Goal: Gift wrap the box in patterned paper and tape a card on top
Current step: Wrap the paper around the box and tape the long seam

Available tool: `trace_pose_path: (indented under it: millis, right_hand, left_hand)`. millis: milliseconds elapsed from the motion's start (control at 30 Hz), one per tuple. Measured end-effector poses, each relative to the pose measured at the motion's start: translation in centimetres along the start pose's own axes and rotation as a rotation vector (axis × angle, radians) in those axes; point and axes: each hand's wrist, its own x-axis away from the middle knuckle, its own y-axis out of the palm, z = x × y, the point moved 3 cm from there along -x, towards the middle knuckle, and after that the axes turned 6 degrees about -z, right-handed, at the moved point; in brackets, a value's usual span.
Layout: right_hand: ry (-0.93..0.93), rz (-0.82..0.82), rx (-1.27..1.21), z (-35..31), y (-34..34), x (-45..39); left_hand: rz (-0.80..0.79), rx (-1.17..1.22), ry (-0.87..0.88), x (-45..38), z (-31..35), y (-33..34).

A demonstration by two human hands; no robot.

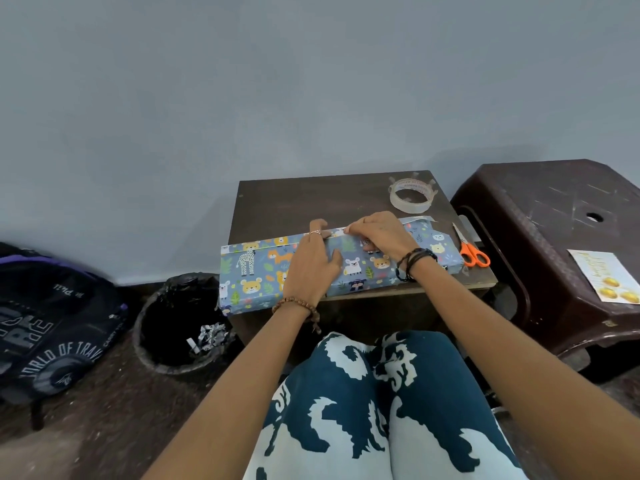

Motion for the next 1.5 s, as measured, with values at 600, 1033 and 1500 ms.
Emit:
trace_pose_path:
  millis: [600, 1033, 1500]
  right_hand:
    - [-0.091, 0.067, 0.369, 0.2, 0.8, -0.8]
    - [-0.125, 0.219, 0.403, 0.6, 1.4, -0.3]
    - [-0.01, 0.327, 0.356, 1.0, 1.9, -0.2]
  left_hand:
    - [0.018, -0.12, 0.098, 0.1, 0.1, 0.1]
    - [0.041, -0.161, 0.133, 0.1, 0.2, 0.3]
    - [0.037, -0.192, 0.143, 0.3, 0.3, 0.4]
